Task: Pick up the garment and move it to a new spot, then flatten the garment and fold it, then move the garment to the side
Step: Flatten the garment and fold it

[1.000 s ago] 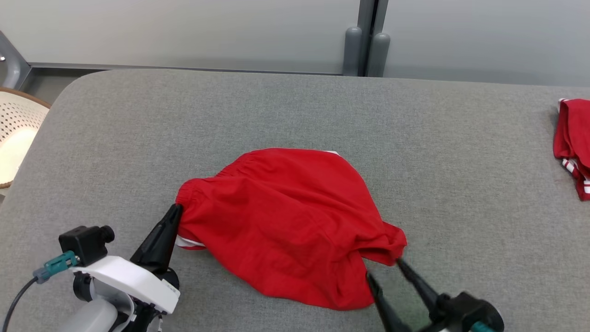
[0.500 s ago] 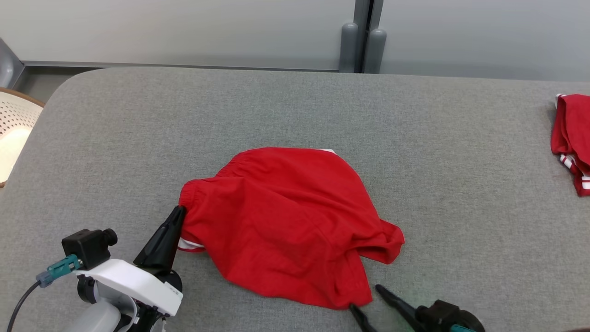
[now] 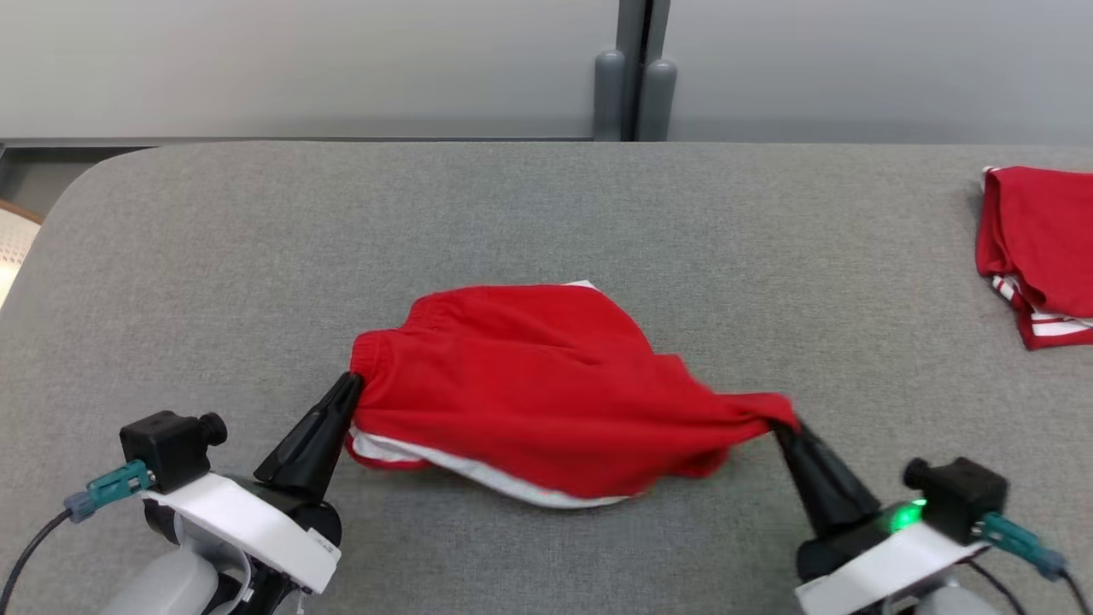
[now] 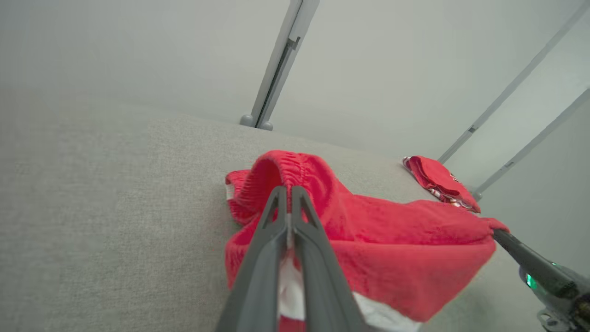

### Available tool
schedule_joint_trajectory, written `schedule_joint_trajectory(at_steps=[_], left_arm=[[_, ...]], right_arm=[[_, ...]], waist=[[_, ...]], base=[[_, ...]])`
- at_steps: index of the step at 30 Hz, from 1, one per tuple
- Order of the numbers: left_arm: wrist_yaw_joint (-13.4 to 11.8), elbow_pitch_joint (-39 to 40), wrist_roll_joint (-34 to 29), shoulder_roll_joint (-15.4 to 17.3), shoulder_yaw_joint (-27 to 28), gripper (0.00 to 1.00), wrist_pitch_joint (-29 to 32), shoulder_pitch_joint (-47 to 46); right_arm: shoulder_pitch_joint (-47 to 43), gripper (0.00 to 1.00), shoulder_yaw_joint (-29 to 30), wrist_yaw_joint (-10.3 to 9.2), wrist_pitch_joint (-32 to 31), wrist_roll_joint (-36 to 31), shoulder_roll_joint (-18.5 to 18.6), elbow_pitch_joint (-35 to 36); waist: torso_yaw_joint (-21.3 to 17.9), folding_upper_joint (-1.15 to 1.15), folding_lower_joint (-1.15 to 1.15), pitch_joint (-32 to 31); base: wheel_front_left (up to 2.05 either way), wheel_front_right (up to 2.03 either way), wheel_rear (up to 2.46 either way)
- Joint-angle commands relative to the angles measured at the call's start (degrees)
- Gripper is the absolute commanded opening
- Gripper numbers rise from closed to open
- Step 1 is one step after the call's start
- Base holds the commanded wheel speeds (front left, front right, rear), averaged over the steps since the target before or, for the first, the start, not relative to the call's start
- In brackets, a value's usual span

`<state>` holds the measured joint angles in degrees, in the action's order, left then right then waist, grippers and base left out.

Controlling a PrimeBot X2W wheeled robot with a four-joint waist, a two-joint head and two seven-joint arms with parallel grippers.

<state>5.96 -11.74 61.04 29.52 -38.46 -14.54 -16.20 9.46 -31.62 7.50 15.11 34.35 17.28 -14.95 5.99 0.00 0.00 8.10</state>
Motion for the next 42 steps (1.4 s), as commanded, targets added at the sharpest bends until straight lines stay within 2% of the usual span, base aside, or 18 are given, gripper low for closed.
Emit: schedule_joint_trajectory(at_steps=[1, 6, 8, 11, 14, 16, 18, 22, 23, 24, 25, 26, 27, 28, 33, 37, 42], left_arm=[[0.20, 2.31, 0.14, 1.12, 0.02, 0.00, 0.47, 0.32], [-1.12, 17.59, 2.83, 6.62, 1.33, 0.00, 4.28, 3.29], [-2.55, 25.03, 5.20, 9.26, 2.46, 0.00, 6.33, 4.55], [-4.74, 34.79, 8.42, 12.66, 3.93, 0.00, 9.75, 5.46], [-6.28, 37.07, 9.82, 13.78, 3.65, 0.00, 12.94, 4.19], [-6.46, 34.60, 9.55, 12.13, 1.83, 0.00, 14.77, 2.84], [-5.93, 29.78, 8.29, 9.59, -0.68, 0.00, 16.10, 1.03], [-4.63, 17.26, 4.46, 2.54, -4.37, 0.00, 14.67, -2.73], [-4.38, 14.14, 3.14, 1.18, -4.91, 0.00, 13.60, -3.69], [-4.06, 11.23, 2.25, -0.34, -5.53, 0.00, 12.58, -4.27], [-3.78, 8.93, 1.66, -1.84, -5.86, 0.27, 11.54, -4.54], [-3.30, 7.00, 1.10, -2.88, -6.19, 0.49, 10.73, -4.87], [-2.82, 5.59, 0.79, -3.43, -6.48, 0.87, 10.17, -5.19], [-2.13, 4.52, 0.73, -3.76, -6.73, 1.00, 9.70, -5.40], [0.14, 3.30, 0.57, -2.49, -8.03, 1.00, 9.34, -5.19], [1.07, 3.34, 0.81, 0.12, -9.65, 1.00, 10.61, -4.11], [1.38, 3.32, 0.17, 2.53, -10.88, 1.00, 11.95, -5.80]], right_arm=[[-1.51, 0.00, 2.55, -0.03, 0.05, 0.74, 0.89, 2.43], [-7.87, 0.00, 13.80, -0.03, 0.05, 1.01, 4.54, 14.64], [-10.41, 0.00, 16.78, -0.03, 0.05, 1.69, 6.19, 19.01], [-12.43, 0.00, 18.32, -0.03, 0.03, 1.90, 8.98, 23.31], [-9.99, 0.00, 17.42, -0.03, -1.37, 2.31, 9.79, 23.42], [-7.02, 0.00, 15.40, -0.03, -3.36, 0.93, 10.20, 20.00], [-3.30, 0.00, 13.36, -0.03, -4.54, -0.19, 8.63, 15.22], [3.89, 0.00, 10.12, -0.03, -4.52, -3.19, 5.09, 3.23], [5.34, 0.25, 9.43, -0.03, -4.06, -4.50, 4.33, 0.18], [6.61, 0.99, 8.70, -0.03, -3.51, -5.96, 3.83, -2.69], [7.71, 1.00, 8.08, -0.03, -2.83, -7.05, 3.23, -4.85], [8.39, 1.00, 7.94, -0.03, -2.04, -7.59, 2.43, -6.60], [8.66, 1.00, 8.19, -0.03, -1.37, -7.52, 1.83, -7.88], [8.74, 1.00, 8.56, -0.03, -0.83, -7.50, 1.65, -8.81], [6.97, 1.00, 11.31, -0.03, 0.09, -10.98, 2.81, -8.66], [3.26, 1.00, 15.47, -0.03, 0.12, -14.42, 2.50, -2.83], [-0.76, 1.00, 17.32, -0.03, 0.14, -17.01, 1.37, 2.35]], waist=[[-0.98, 0.00, 0.00, -0.66], [-2.62, 0.00, 0.00, -1.38], [-3.10, 0.00, 0.00, -1.27], [-3.80, 0.00, 0.00, -0.74], [-4.45, 0.00, 0.00, -0.02], [-4.87, 0.00, 0.00, 0.48], [-5.11, 0.00, 0.00, 0.89], [-5.32, 0.00, 0.00, 1.49], [-5.38, 0.00, 0.00, 1.61], [-5.39, 0.00, 0.00, 1.71], [-5.35, 0.00, 0.00, 1.74], [-5.30, 0.00, 0.00, 1.75], [-5.24, 0.00, 0.00, 1.74], [-5.16, 0.00, 0.00, 1.70], [-4.79, 0.00, 0.00, 1.47], [-4.73, 0.00, 0.00, 1.19], [-4.67, 0.00, 0.00, 1.15]], base=[[0.00, 0.00, 0.00], [0.00, 0.00, 0.00], [0.00, 0.00, 0.00], [0.00, 0.00, 0.00], [0.00, 0.00, 0.00], [0.00, 0.00, 0.00], [0.00, 0.00, 0.00], [0.00, 0.00, 0.00], [0.00, 0.00, 0.00], [0.00, 0.00, 0.00], [0.00, 0.00, 0.00], [0.00, 0.00, 0.00], [0.00, 0.00, 0.00], [0.00, 0.00, 0.00], [0.00, 0.00, 0.00], [0.00, 0.00, 0.00], [0.00, 0.00, 0.00]])
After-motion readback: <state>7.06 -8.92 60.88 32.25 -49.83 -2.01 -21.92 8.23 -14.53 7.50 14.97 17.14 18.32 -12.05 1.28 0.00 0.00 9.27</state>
